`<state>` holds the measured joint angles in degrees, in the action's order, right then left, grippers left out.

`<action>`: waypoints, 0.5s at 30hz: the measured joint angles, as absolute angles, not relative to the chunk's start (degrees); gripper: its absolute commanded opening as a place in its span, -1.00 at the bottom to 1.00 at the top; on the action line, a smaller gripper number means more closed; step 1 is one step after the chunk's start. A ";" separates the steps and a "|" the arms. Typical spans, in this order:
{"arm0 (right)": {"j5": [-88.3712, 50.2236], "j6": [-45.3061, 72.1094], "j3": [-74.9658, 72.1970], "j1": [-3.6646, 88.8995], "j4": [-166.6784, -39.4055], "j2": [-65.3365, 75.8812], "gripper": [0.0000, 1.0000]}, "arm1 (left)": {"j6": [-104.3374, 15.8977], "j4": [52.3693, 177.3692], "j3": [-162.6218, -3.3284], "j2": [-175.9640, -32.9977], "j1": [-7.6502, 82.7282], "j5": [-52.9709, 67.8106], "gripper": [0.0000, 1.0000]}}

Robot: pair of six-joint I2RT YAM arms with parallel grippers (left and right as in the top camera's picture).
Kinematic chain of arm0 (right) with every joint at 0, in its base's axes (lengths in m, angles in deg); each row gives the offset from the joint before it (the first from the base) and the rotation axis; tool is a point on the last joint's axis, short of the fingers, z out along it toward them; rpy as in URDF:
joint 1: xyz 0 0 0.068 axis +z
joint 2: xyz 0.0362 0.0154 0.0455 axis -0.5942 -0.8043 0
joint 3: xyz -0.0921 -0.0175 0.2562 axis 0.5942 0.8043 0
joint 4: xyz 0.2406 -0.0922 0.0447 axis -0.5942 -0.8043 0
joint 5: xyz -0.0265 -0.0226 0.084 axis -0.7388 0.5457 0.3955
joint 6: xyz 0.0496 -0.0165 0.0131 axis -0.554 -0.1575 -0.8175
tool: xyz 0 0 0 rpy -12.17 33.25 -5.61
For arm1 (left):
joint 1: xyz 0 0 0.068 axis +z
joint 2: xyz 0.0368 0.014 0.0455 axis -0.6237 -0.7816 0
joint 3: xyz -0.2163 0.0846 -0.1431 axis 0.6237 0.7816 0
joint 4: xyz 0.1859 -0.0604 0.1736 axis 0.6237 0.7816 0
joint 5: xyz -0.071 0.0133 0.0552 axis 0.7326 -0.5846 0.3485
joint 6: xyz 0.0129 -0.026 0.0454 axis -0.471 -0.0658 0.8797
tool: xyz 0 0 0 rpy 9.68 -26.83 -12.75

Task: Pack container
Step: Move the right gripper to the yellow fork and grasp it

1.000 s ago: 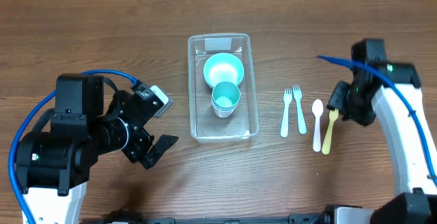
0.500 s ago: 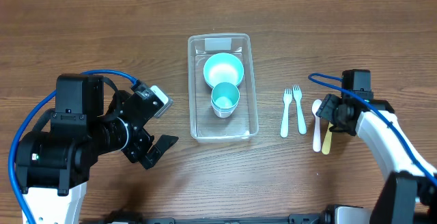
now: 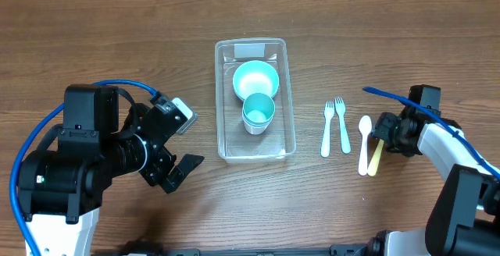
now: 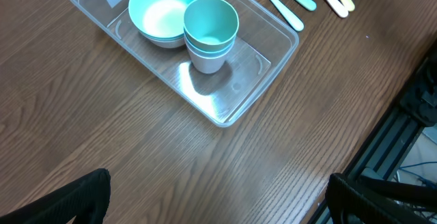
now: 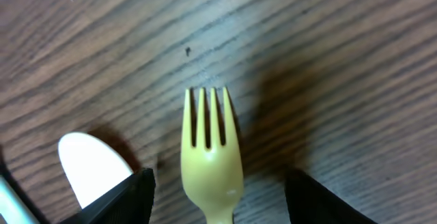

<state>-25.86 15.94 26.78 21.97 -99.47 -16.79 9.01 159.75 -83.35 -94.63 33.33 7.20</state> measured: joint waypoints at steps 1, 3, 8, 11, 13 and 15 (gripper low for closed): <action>-25.77 16.44 26.84 21.97 -98.27 -17.10 0.18 | 9.01 159.75 -83.35 -94.63 33.33 7.20 1.00; -25.66 16.88 27.00 21.97 -97.26 -17.29 0.10 | 9.01 159.73 -83.35 -94.63 33.33 7.18 1.00; -25.88 17.10 27.17 21.97 -96.30 -17.58 0.07 | 9.01 159.75 -83.35 -94.63 33.33 7.20 1.00; -26.23 17.14 26.76 21.97 -95.95 -18.41 0.01 | 9.01 159.75 -83.35 -94.63 33.33 7.20 1.00; -27.00 17.34 26.10 21.97 -96.08 -19.09 -0.01 | 9.01 159.75 -83.35 -94.63 33.33 7.20 1.00; -27.54 17.45 25.99 22.21 -96.78 -19.15 -0.01 | 9.01 159.75 -83.35 -94.63 33.33 7.20 1.00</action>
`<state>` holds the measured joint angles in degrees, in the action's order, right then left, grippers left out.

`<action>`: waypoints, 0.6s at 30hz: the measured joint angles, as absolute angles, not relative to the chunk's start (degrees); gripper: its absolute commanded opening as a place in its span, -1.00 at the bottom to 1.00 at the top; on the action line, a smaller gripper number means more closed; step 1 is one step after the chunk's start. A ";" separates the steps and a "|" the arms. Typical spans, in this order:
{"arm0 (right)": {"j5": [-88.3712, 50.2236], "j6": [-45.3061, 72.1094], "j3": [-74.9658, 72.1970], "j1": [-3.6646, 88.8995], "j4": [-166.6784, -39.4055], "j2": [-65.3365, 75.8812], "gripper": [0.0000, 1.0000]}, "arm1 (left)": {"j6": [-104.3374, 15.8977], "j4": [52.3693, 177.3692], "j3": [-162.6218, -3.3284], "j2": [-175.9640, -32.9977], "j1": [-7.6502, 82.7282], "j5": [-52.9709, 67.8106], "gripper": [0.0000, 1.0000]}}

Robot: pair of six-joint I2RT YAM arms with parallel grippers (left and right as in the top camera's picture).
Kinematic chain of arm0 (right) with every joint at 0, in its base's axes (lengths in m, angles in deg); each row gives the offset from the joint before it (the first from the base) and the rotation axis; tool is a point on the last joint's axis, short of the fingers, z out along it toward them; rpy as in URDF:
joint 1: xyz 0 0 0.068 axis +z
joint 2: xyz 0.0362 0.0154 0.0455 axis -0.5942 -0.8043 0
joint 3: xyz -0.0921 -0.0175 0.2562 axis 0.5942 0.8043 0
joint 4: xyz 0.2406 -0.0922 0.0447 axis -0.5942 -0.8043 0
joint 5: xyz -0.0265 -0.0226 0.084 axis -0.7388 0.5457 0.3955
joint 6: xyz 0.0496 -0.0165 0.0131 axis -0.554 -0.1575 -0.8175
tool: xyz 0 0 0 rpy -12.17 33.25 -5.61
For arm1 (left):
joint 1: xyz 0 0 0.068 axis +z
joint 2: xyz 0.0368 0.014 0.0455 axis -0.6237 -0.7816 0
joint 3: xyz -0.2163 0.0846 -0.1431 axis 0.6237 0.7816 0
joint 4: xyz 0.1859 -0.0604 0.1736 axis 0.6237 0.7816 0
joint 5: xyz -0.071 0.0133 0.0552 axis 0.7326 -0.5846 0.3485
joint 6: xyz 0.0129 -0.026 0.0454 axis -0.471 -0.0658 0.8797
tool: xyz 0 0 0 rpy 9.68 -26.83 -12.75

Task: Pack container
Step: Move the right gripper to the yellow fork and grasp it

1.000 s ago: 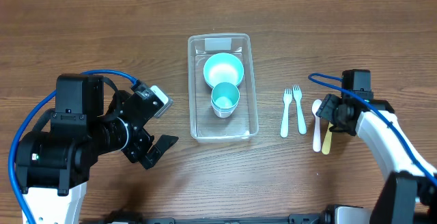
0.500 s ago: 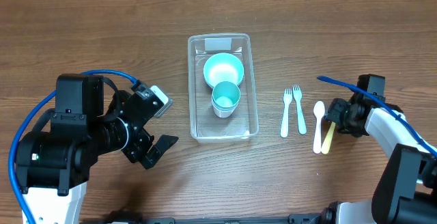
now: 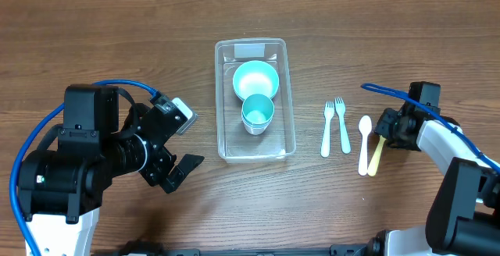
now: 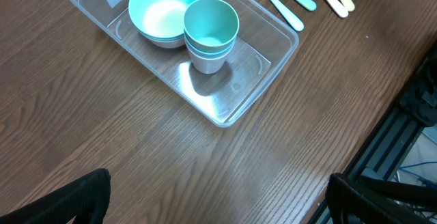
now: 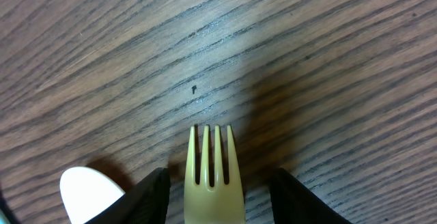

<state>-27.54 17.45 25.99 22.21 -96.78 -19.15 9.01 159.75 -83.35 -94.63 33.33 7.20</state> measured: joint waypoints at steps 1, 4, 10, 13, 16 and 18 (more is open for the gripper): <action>-27.81 17.51 25.93 22.32 -97.04 -19.17 0.01 | 9.01 159.75 -83.35 -94.63 33.33 7.20 1.00; -29.86 17.79 25.60 23.74 -97.68 -19.48 0.01 | 9.01 159.75 -83.35 -94.63 33.33 7.20 1.00; -34.56 16.00 25.18 27.07 -100.34 -19.85 -0.12 | 9.01 159.73 -83.35 -94.63 33.33 7.20 1.00; -34.52 15.06 24.90 27.11 -101.96 -19.85 -0.17 | 9.01 159.75 -83.35 -94.63 33.33 7.20 1.00; -34.58 13.97 24.85 27.13 -102.73 -19.79 -0.30 | 9.01 159.75 -83.35 -94.63 33.33 7.20 1.00; -34.65 13.82 24.85 27.18 -102.83 -19.74 -0.30 | 9.01 159.75 -83.35 -94.63 33.33 7.20 1.00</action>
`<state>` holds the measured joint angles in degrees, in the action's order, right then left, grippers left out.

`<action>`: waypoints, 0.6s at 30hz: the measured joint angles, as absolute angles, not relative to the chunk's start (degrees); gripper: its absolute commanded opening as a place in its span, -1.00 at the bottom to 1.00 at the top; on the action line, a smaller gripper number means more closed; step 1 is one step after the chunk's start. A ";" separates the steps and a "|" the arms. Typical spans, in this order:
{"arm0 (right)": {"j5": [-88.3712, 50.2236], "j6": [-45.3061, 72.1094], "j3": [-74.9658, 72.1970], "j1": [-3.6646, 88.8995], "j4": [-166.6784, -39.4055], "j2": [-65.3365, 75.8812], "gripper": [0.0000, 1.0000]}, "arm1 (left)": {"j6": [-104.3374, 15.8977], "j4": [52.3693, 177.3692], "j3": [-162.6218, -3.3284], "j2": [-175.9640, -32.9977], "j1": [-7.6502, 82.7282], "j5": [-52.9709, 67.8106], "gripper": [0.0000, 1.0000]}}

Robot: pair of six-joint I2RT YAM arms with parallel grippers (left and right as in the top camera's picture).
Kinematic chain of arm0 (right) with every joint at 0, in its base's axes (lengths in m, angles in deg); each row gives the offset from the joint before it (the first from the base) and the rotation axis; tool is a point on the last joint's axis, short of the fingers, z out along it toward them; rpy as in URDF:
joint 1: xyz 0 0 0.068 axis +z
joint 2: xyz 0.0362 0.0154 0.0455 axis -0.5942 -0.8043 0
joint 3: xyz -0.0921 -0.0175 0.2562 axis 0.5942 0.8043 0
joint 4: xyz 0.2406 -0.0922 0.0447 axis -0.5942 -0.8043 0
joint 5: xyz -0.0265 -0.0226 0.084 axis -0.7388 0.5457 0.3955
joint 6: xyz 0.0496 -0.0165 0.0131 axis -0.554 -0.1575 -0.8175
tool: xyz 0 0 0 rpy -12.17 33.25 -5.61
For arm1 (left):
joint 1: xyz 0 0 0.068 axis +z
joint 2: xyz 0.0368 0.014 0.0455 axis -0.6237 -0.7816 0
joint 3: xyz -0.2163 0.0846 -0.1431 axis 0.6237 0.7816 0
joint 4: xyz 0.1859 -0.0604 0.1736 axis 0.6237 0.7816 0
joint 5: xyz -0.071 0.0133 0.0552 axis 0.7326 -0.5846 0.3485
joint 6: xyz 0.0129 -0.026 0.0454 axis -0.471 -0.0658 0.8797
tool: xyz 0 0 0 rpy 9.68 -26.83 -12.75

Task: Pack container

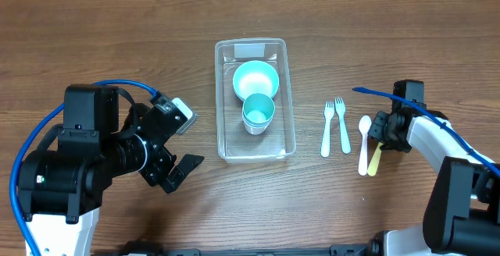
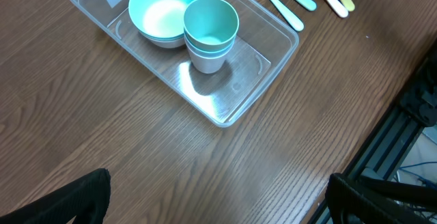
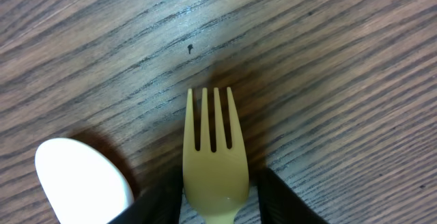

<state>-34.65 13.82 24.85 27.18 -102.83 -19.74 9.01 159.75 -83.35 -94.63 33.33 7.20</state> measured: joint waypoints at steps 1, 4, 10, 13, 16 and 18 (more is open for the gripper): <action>-34.65 13.82 24.88 27.15 -102.81 -19.72 -0.37 | 9.01 159.75 -83.35 -94.63 33.33 7.20 1.00; -34.69 13.80 24.88 27.18 -102.83 -19.68 -0.52 | 9.01 159.75 -83.35 -94.63 33.33 7.20 1.00; -34.60 13.60 24.88 27.18 -102.59 -19.68 -0.73 | 9.01 159.75 -83.35 -94.63 33.33 7.20 1.00; -34.54 13.45 23.94 27.18 -103.95 -19.94 -0.84 | 9.01 159.75 -83.35 -94.63 33.33 7.20 1.00; -34.84 13.18 19.87 27.18 -110.48 -22.06 -0.92 | 9.01 159.75 -83.35 -94.63 33.33 7.20 1.00; -35.08 12.77 16.75 27.18 -115.38 -23.59 -0.92 | 9.01 159.77 -83.35 -94.63 33.33 7.20 1.00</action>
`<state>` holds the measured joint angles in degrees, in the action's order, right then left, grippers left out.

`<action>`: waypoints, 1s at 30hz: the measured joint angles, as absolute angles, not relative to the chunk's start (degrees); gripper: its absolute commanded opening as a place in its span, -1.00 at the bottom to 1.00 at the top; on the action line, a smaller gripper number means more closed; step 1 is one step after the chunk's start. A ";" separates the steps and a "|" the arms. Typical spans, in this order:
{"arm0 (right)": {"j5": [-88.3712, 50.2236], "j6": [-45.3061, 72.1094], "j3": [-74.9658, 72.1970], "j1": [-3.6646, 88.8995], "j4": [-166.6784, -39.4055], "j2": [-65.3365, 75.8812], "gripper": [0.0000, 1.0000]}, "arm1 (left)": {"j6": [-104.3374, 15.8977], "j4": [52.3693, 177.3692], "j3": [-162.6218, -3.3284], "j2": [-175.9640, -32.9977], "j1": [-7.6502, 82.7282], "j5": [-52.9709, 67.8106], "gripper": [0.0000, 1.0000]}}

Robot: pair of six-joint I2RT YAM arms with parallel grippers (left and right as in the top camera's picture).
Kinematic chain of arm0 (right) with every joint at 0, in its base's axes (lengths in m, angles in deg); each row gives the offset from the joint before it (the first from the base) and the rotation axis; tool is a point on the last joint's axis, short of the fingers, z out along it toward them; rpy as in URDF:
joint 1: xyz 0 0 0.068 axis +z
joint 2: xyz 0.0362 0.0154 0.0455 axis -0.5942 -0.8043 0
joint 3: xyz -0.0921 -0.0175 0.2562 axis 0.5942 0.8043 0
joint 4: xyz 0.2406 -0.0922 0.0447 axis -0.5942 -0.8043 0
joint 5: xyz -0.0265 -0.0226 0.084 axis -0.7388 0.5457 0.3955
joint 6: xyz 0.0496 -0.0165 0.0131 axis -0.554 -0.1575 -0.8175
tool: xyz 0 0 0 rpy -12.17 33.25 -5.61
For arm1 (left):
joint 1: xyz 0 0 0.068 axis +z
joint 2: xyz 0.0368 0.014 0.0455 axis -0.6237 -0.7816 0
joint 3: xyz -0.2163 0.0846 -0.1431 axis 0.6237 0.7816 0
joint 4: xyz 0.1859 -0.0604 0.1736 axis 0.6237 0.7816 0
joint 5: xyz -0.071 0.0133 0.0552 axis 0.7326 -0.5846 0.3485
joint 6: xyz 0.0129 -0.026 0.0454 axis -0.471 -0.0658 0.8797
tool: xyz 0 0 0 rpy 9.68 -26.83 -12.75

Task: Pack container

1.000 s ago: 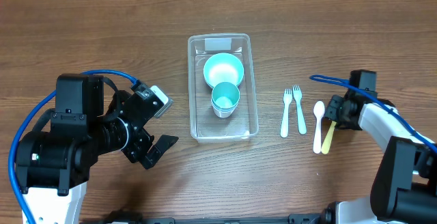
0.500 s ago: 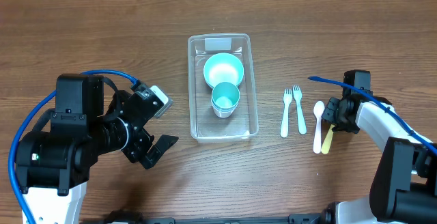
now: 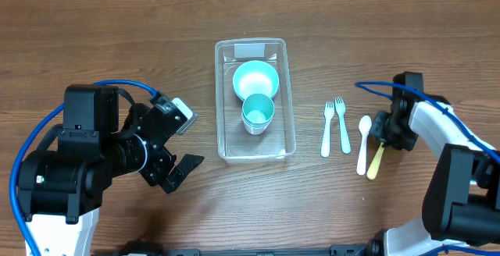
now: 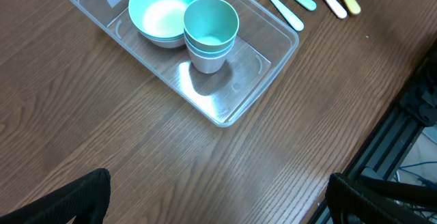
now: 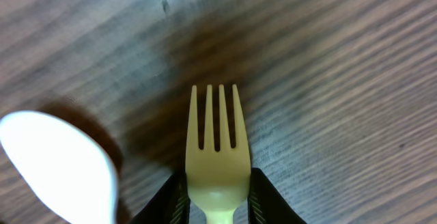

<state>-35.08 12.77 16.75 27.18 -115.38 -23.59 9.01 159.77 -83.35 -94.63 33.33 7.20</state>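
Note:
A clear plastic container (image 3: 225,135) sits mid-table holding a teal bowl (image 3: 255,79) and a teal cup (image 3: 258,112). To its right lie two pale teal forks (image 3: 332,127), a white spoon (image 3: 363,143) and a yellow fork (image 3: 376,161). My right gripper (image 3: 380,140) is shut on the yellow fork (image 5: 216,156); both fingers (image 5: 263,197) press its neck just behind the tines, and the spoon's bowl (image 5: 61,162) lies at its left. My left gripper (image 3: 178,172) stands open and holds nothing left of the container (image 4: 273,67).
The table's near edge (image 4: 382,108) runs past the container in the left wrist view, with dark frame parts below it. The right arm's blue cable (image 3: 375,89) arcs above the cutlery. Bare wood lies between the container and the forks.
My right gripper's jaws have narrowed until they touch both sides of the yellow fork's neck. In the right wrist view the spoon's bowl now sits further left. The left arm has not moved.
My right gripper was wide open around the yellow fork's head on the table. At each later moment the jaws stood closer to the fork, and now they are shut on it. The left gripper stayed open beside the container throughout.

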 measured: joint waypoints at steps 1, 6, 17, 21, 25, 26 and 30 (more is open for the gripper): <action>-35.11 12.75 14.65 27.18 -116.67 -23.90 -0.92 | 9.01 159.75 -83.35 -94.63 33.33 7.20 1.00; -35.00 12.48 0.83 27.39 -125.65 -23.63 -0.92 | 9.01 159.77 -83.35 -94.63 33.33 7.18 1.00; -21.42 34.17 -6.23 50.54 -126.77 -9.32 -0.92 | 9.01 159.75 -83.35 -94.63 33.33 7.18 1.00; -10.17 53.05 -6.23 57.56 -128.69 -9.34 -0.92 | 9.01 159.75 -83.35 -94.63 33.33 7.20 1.00; -2.60 65.44 -6.23 63.59 -129.24 -9.34 -0.92 | 9.01 159.75 -83.35 -94.63 33.33 7.20 1.00; -1.73 67.06 -6.23 65.01 -129.22 -9.34 -0.92 | 9.01 159.75 -83.35 -94.63 33.33 7.20 1.00; -0.29 71.13 -6.23 71.15 -128.69 -9.40 -0.92 | 9.01 159.75 -83.35 -94.63 33.33 7.20 1.00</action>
<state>-0.29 71.13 -6.23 71.15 -128.69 -9.40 9.01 159.75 -83.35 -94.63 33.33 7.20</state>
